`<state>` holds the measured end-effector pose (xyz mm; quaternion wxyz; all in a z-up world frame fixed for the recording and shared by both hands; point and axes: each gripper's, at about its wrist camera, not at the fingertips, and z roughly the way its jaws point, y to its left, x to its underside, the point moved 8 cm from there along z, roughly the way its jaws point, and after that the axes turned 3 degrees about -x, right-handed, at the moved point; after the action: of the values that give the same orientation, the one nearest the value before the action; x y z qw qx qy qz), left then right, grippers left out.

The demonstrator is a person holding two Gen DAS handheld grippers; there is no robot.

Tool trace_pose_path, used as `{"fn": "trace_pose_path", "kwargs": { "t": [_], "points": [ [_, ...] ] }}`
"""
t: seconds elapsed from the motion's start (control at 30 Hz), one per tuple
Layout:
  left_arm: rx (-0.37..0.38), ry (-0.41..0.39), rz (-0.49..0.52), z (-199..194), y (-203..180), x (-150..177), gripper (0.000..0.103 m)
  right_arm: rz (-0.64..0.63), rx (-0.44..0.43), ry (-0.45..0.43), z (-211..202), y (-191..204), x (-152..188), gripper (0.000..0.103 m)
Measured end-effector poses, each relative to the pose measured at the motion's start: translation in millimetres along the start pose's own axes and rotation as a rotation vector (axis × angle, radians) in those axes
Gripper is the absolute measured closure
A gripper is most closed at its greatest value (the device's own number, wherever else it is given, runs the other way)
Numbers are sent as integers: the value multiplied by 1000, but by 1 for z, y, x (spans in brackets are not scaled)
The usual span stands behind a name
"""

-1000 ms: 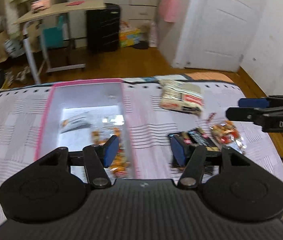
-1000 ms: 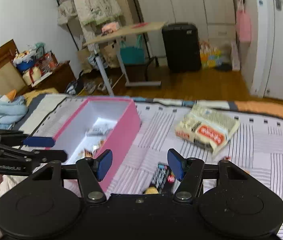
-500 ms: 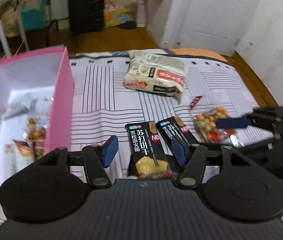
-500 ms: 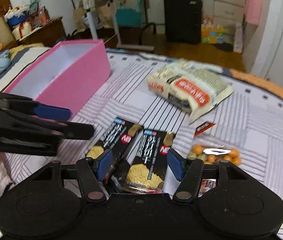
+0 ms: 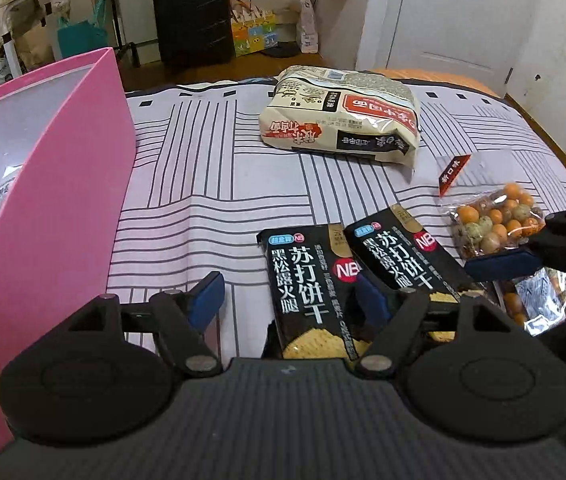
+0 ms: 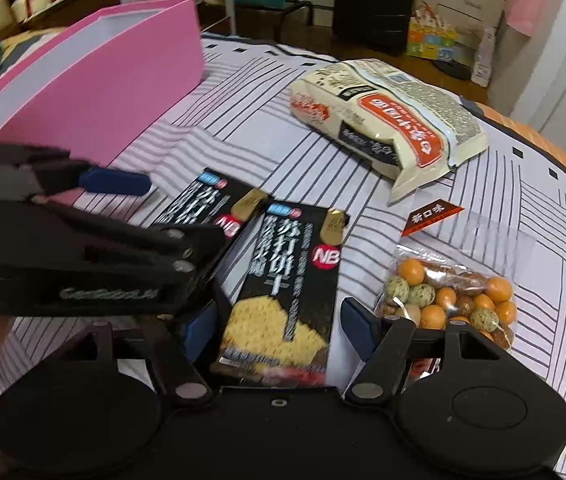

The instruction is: Organize snacks

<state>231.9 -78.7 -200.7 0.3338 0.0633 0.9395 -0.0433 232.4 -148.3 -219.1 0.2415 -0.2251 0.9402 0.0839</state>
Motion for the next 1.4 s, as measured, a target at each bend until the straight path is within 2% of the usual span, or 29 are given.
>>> {"fn": "trace_pose_path", "kwargs": {
  "t": [0.17,0.23,0.3,0.33,0.37,0.47,0.5,0.53,0.57,0.63,0.83,0.97,1.07,1.23,1.4],
  "points": [
    [99,81,-80,8,5,1,30,76,-52,-1,8,-13,-2,26],
    [141,124,-137,12,6,3,30,81,-62,-5,9,-14,-2,26],
    [157,135,-144,15,5,4,30,67,-62,-15,10,-14,-1,29],
    [155,131,-132,16,4,4,30,58,-65,-21,9,-13,-1,34],
    [153,124,-119,17,3,3,31,53,-68,-19,9,-12,-1,46],
    [138,116,-66,20,0,4,37,71,-54,10,7,-15,-1,46],
    [136,112,-63,18,0,4,42,94,-61,15,7,-18,-1,46],
    [140,115,-69,16,0,4,51,118,-67,20,8,-20,-1,46],
    [150,124,-76,16,0,4,55,139,-72,25,10,-23,0,45],
    [149,141,-88,16,1,3,56,167,-68,29,14,-26,2,46],
    [156,140,-99,15,3,3,59,141,-27,20,10,-20,0,50],
    [155,138,-59,3,4,0,59,180,-4,24,2,-15,-2,50],
    [161,119,-54,-8,6,-2,59,262,-12,-1,-16,-13,-3,50],
    [167,105,-41,-37,10,-4,59,281,-2,-50,-54,-6,1,50],
    [143,98,-18,-72,18,-3,59,335,-3,-91,-86,4,16,50]
  ]
}}
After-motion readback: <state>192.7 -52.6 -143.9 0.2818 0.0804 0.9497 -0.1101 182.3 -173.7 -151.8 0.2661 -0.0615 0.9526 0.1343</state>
